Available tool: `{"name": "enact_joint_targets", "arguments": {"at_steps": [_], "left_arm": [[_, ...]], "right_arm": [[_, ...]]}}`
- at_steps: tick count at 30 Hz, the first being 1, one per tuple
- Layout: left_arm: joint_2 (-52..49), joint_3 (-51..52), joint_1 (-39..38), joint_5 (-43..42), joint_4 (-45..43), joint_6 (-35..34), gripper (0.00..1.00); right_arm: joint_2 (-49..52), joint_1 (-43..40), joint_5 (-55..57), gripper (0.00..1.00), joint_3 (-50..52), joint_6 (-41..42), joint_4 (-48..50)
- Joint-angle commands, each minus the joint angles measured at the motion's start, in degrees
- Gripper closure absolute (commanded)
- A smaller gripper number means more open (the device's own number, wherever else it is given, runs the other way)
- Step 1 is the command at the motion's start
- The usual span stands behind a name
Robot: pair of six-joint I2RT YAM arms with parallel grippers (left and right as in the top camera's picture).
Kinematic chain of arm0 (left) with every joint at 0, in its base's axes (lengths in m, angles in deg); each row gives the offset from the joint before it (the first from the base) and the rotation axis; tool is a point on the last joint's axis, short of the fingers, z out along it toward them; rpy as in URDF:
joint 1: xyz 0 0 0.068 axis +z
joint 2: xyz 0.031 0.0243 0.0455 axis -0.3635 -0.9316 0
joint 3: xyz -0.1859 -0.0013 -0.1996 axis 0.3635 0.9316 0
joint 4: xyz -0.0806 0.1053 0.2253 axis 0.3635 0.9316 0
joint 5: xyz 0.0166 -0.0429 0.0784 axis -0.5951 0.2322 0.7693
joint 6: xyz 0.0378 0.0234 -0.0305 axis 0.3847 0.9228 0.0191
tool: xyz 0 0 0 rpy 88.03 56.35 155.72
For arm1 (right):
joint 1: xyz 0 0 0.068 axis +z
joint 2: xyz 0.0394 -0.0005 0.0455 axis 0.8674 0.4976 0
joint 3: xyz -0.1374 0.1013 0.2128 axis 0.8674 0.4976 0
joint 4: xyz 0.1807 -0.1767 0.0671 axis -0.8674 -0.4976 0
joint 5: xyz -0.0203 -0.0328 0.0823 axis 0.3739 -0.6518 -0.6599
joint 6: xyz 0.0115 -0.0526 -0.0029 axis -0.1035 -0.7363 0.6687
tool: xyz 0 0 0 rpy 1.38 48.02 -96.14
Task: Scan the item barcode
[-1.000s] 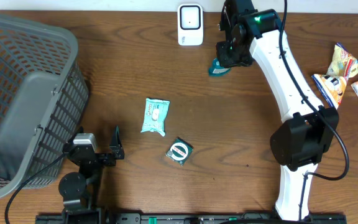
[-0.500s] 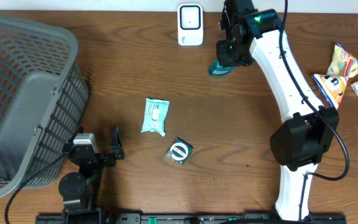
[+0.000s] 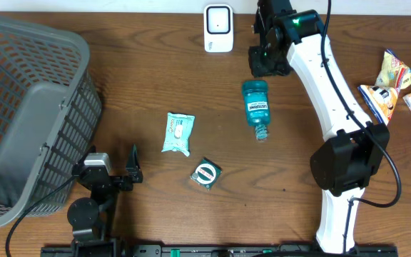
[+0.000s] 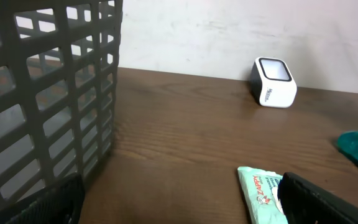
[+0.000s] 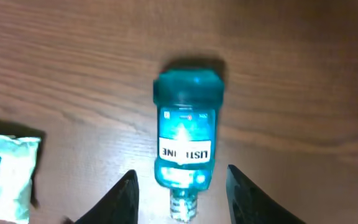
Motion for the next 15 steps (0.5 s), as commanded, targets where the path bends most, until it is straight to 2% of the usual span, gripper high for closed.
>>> {"name": "enact_joint_targets", "arguments": {"at_steps": [1, 3, 6, 10, 15], "left_arm": [[0.09, 0.96, 0.02, -0.72, 1.90, 0.15, 0.02], [0.09, 0.96, 0.02, -0.72, 1.90, 0.15, 0.02], [0.09, 0.96, 0.02, -0.72, 1.90, 0.15, 0.02], [0.09, 0.96, 0.02, -0.72, 1.90, 0.15, 0.02], [0.11, 0.96, 0.02, -0.72, 1.90, 0.15, 0.02]], "right_arm": [[-0.24, 0.85, -0.26, 0.56, -0.39, 2.60, -2.16], [-0.02, 1.99, 1.25, 0.48, 1.68, 2.56, -1.62], [1.57, 4.52, 7.91, 0.44, 4.74, 4.22, -0.28], [6.16, 7.56, 18.73, 0.42, 5.42, 8.17, 1.01], [11.56, 8.70, 19.85, 0.42, 5.40, 9.81, 2.69]]}}
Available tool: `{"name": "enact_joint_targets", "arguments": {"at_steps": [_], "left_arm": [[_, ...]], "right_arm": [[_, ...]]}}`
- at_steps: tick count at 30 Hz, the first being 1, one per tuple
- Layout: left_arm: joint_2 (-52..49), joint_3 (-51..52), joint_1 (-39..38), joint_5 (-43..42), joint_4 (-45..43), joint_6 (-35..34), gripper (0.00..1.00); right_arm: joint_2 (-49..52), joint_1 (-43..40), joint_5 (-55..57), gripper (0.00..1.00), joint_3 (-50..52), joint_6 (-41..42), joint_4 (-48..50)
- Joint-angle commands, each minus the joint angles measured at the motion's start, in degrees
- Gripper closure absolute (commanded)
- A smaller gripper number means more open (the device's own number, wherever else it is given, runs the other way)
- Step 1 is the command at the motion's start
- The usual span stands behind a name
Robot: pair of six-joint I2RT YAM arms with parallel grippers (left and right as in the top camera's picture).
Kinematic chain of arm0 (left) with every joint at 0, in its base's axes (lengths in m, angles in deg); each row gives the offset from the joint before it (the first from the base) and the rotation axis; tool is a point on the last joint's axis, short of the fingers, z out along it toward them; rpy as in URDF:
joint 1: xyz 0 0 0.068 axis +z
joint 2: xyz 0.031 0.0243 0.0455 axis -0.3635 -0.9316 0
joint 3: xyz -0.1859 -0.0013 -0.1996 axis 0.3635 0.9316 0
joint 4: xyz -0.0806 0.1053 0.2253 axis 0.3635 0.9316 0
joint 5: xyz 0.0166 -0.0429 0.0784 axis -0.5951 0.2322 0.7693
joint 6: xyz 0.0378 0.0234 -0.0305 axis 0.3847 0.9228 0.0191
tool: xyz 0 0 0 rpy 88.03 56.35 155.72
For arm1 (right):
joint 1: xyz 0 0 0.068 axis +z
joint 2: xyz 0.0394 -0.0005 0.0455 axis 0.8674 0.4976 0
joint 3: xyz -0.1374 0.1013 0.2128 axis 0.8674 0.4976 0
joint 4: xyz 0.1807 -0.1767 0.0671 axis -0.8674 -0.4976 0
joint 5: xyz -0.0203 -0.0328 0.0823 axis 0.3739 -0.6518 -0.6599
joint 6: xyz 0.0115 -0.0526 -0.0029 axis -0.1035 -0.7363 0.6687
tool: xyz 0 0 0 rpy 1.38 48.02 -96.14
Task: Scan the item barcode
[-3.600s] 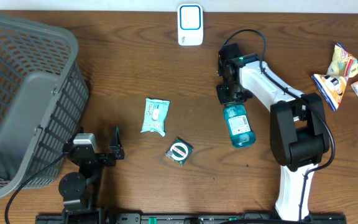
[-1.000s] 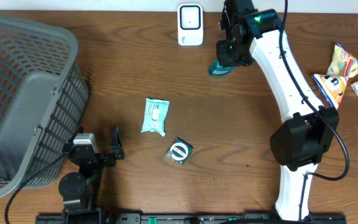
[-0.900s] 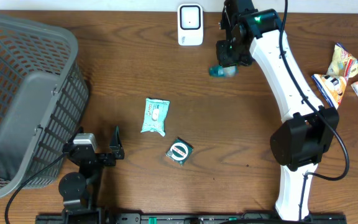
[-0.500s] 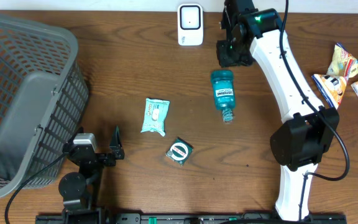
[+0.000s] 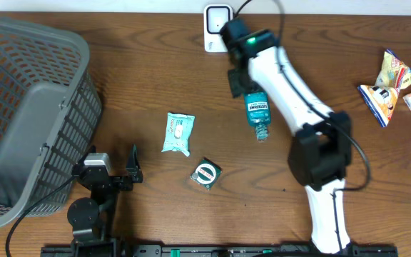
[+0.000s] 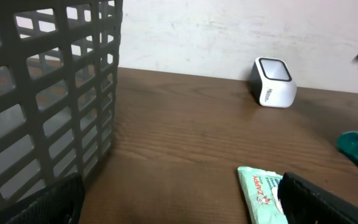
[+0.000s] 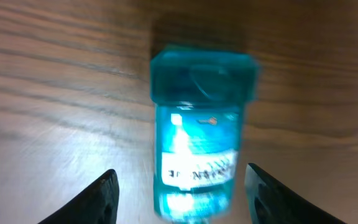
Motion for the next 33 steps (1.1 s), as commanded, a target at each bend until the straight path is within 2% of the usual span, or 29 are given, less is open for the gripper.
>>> {"name": "enact_joint_targets", "arguments": {"at_steps": [1, 8, 11, 14, 18, 23, 28, 33], "left_arm": [[0.09, 0.96, 0.02, -0.72, 1.90, 0.15, 0.02], [0.11, 0.96, 0.02, -0.70, 1.90, 0.15, 0.02], [0.09, 0.96, 0.02, -0.70, 1.90, 0.15, 0.02], [0.09, 0.96, 0.02, -0.72, 1.90, 0.15, 0.02], [0.09, 0.96, 0.02, -0.70, 1.90, 0.15, 0.02], [0.09, 0.96, 0.02, -0.70, 1.90, 0.15, 0.02], [0.09, 0.96, 0.02, -0.72, 1.90, 0.15, 0.02], [0.09, 0.96, 0.02, -0.72, 1.90, 0.15, 0.02]], "right_arm": [[4.09, 0.07, 4.96, 0.43, 0.90, 4.39, 0.17], [7.37, -0.74, 5.25, 0.44, 0.92, 5.25, -0.55], [8.90, -0.74, 7.96, 0.42, 0.92, 6.62, -1.90], [10.80, -0.81, 9.88, 0.34, 0.92, 6.93, -2.86], [13.44, -1.16, 9.86, 0.36, 0.92, 6.95, -4.26], [15.43, -1.38, 9.77, 0.62, 0.92, 6.95, -5.27], [15.32, -1.38, 2.64, 0.78, 0.68, 2.80, -5.27], [15.26, -1.42, -9.97, 0.85, -1.79, -6.49, -6.38]]}}
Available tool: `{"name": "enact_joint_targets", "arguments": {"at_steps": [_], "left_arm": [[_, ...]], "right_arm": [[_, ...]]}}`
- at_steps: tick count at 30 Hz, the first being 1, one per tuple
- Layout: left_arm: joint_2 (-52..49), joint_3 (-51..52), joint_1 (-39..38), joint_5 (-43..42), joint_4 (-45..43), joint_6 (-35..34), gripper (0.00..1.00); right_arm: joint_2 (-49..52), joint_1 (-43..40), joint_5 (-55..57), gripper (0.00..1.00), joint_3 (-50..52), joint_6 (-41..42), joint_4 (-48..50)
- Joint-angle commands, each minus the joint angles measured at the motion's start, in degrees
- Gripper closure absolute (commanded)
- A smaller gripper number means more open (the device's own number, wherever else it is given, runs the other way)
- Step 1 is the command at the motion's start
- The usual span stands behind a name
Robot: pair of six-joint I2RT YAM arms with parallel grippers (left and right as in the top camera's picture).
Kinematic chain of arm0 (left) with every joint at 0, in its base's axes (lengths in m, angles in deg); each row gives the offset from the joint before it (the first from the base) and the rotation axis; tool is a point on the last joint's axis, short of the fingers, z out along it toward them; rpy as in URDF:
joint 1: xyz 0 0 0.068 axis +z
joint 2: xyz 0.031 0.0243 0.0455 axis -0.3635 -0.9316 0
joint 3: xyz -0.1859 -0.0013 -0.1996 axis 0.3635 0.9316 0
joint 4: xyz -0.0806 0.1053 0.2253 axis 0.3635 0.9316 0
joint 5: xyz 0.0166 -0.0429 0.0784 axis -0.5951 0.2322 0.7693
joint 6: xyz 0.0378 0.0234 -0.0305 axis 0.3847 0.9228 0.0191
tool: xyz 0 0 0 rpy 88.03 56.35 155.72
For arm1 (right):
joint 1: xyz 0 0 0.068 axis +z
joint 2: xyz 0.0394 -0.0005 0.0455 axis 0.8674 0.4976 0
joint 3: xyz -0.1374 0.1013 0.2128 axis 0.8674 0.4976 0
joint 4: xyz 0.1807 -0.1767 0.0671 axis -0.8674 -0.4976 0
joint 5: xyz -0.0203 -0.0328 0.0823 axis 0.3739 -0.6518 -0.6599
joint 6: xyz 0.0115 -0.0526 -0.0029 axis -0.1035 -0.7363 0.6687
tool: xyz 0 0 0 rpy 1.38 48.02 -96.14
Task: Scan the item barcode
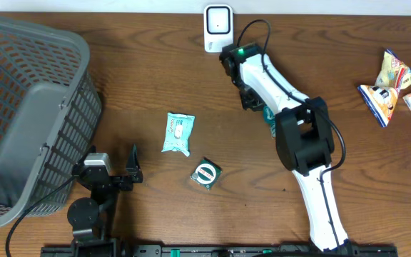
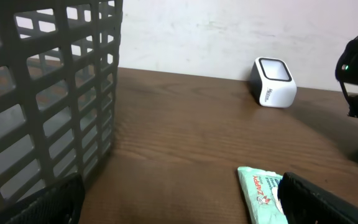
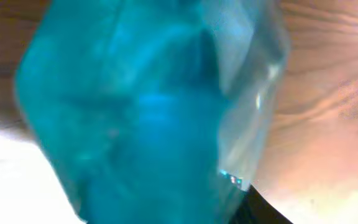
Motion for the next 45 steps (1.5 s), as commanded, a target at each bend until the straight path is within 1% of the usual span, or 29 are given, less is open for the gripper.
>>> {"name": "enact_joint_targets", "arguments": {"at_steps": [1, 3, 6, 7, 9, 11, 12, 13, 15, 16, 18, 22, 23, 25, 27, 32, 36, 37, 39, 41, 45], "left_arm": [[0.11, 0.94, 0.02, -0.72, 1.90, 0.15, 0.02], [0.09, 0.94, 0.02, -0.72, 1.90, 0.15, 0.02], [0.11, 0.94, 0.02, -0.72, 1.90, 0.15, 0.02], [0.09, 0.94, 0.02, -0.72, 1.90, 0.15, 0.02], [0.09, 0.94, 0.02, -0.70, 1.90, 0.15, 0.02], [0.09, 0.94, 0.02, -0.72, 1.90, 0.15, 0.02], [0.09, 0.94, 0.02, -0.72, 1.90, 0.15, 0.02], [0.11, 0.94, 0.02, -0.70, 1.90, 0.15, 0.02], [0.11, 0.94, 0.02, -0.72, 1.90, 0.15, 0.02], [0.09, 0.94, 0.02, -0.72, 1.90, 0.15, 0.02], [0.11, 0.94, 0.02, -0.72, 1.90, 0.15, 0.02], [0.09, 0.94, 0.02, -0.72, 1.90, 0.15, 0.02], [0.11, 0.94, 0.02, -0.72, 1.90, 0.15, 0.02], [0.09, 0.94, 0.02, -0.70, 1.90, 0.15, 0.02], [0.09, 0.94, 0.02, -0.72, 1.90, 0.15, 0.02], [0.09, 0.94, 0.02, -0.72, 1.90, 0.15, 0.02], [0.11, 0.94, 0.02, -0.72, 1.90, 0.15, 0.02], [0.11, 0.94, 0.02, -0.72, 1.90, 0.15, 0.02], [0.11, 0.94, 0.02, -0.72, 1.90, 0.15, 0.02], [0.09, 0.94, 0.02, -0.72, 1.90, 0.15, 0.02], [0.11, 0.94, 0.02, -0.72, 1.90, 0.15, 0.02]], "right_arm": [[4.33, 0.44, -25.18, 0.87, -1.01, -11.06, 0.72], [4.33, 0.35, -29.79, 0.87, -1.99, -15.28, -0.28], [4.31, 0.11, -31.36, 0.88, -2.49, -18.60, -1.33], [4.31, -0.07, -32.13, 0.90, -2.49, -20.48, -1.84], [4.31, -0.33, -35.28, 0.91, -2.49, -23.80, -2.49], [4.31, -0.61, -38.56, 0.90, -2.49, -27.45, -2.69], [4.31, -0.76, -39.32, 0.88, -2.49, -28.37, -2.62], [4.31, -0.94, -38.80, 0.85, -2.49, -28.37, -2.25], [4.31, -0.96, -38.34, 0.83, -2.49, -28.35, -1.70], [4.31, -0.96, -38.38, 0.80, -2.49, -28.35, -1.64], [4.31, -0.96, -38.36, 0.80, -2.49, -28.35, -1.49], [4.31, -0.96, -38.38, 0.76, -2.51, -28.33, -1.05], [4.31, -0.96, -38.38, 0.76, -2.56, -28.28, -1.05], [4.24, -0.96, -38.23, 0.83, -2.69, -27.45, -1.25], [4.09, -0.98, -36.44, 0.87, -2.99, -25.66, -1.25], [4.00, -0.66, -25.92, 0.87, -6.34, -20.11, -1.70], [4.00, 0.17, -23.50, 0.85, -8.46, -19.98, -2.91], [4.00, 0.46, -23.32, 0.84, -8.57, -19.98, -3.08], [4.00, 1.03, -23.37, 0.75, -8.52, -20.00, -3.06], [4.04, 1.57, -23.37, 0.70, -8.15, -19.98, -2.51], [4.04, 2.38, -23.37, 0.66, -8.15, -19.98, -2.51]]}}
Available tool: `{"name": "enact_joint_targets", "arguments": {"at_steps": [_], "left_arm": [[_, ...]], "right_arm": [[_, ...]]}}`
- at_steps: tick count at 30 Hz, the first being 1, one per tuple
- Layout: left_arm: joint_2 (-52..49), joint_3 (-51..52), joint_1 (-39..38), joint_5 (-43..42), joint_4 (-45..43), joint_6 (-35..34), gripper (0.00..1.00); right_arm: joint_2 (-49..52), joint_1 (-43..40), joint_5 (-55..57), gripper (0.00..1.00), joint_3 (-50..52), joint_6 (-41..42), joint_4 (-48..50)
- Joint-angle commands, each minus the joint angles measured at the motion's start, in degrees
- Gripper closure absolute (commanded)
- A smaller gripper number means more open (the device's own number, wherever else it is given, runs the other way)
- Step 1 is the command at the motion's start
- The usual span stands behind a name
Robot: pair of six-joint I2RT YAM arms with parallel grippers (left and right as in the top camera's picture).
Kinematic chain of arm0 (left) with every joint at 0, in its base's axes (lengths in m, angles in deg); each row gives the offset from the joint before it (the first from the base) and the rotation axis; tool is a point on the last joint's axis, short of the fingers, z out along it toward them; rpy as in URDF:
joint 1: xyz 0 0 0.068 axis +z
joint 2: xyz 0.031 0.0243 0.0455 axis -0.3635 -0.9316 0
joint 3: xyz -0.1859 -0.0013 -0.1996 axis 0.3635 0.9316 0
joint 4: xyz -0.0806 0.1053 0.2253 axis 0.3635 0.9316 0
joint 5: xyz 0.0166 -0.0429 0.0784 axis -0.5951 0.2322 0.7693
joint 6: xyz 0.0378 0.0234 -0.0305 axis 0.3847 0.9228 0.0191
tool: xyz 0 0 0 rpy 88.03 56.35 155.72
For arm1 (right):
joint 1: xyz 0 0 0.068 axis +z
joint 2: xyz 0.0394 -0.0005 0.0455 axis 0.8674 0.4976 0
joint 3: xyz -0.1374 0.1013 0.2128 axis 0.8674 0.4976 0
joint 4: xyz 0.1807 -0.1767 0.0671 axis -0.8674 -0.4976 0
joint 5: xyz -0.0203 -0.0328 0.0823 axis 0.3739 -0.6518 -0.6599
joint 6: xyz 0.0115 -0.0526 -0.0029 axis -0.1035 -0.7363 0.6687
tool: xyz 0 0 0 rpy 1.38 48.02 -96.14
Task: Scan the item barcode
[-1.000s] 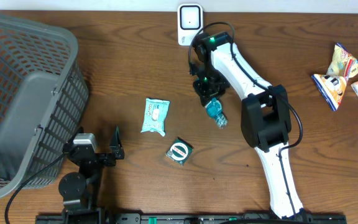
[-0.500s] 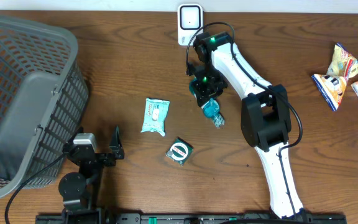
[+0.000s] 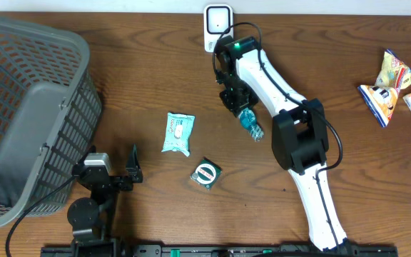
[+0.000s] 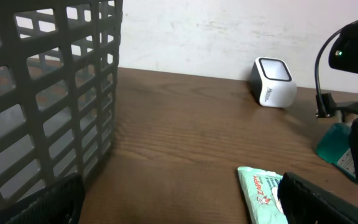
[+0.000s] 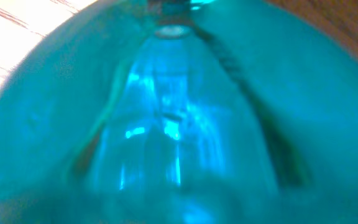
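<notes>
A teal mouthwash bottle (image 3: pixel 249 123) lies slanted near the table's middle, cap toward the lower right. My right gripper (image 3: pixel 235 97) is down on its base end and shut on it. The bottle (image 5: pixel 179 124) fills the right wrist view and hides the fingers there. In the left wrist view the bottle (image 4: pixel 337 144) stands tilted under the black arm. The white barcode scanner (image 3: pixel 218 27) stands at the back edge, just behind the right gripper. My left gripper (image 3: pixel 135 170) rests open at the front left, with nothing between its fingers.
A grey basket (image 3: pixel 20 107) takes up the left side. A pale green wipes packet (image 3: pixel 178 133) and a small round green item (image 3: pixel 207 173) lie in front of the bottle. Snack packets (image 3: pixel 391 82) lie at the far right.
My right gripper has shifted a little left with the bottle. The bottle now points its cap to the lower right and its base end is raised. The left arm has not moved.
My right gripper hung open behind the lying bottle, near the scanner. It then stood lower over the bottle's base, jaws astride it. Later it was down on the bottle, which filled its view. Now it holds the bottle, turned and tilted.
</notes>
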Motion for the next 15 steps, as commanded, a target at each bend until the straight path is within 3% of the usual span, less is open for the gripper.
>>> {"name": "enact_joint_targets", "arguments": {"at_steps": [1, 7, 15], "left_arm": [[0.09, 0.96, 0.02, -0.70, 1.90, 0.13, 0.02], [0.09, 0.96, 0.02, -0.70, 1.90, 0.13, 0.02], [0.09, 0.96, 0.02, -0.70, 1.90, 0.13, 0.02]], "right_arm": [[1.97, 1.09, 1.29, 0.65, -0.70, 0.90, 0.15], [1.95, 0.87, -3.52, 0.48, -3.15, 1.14, -1.79], [1.95, 0.74, -3.48, 0.45, -6.71, 1.14, -2.89]]}}
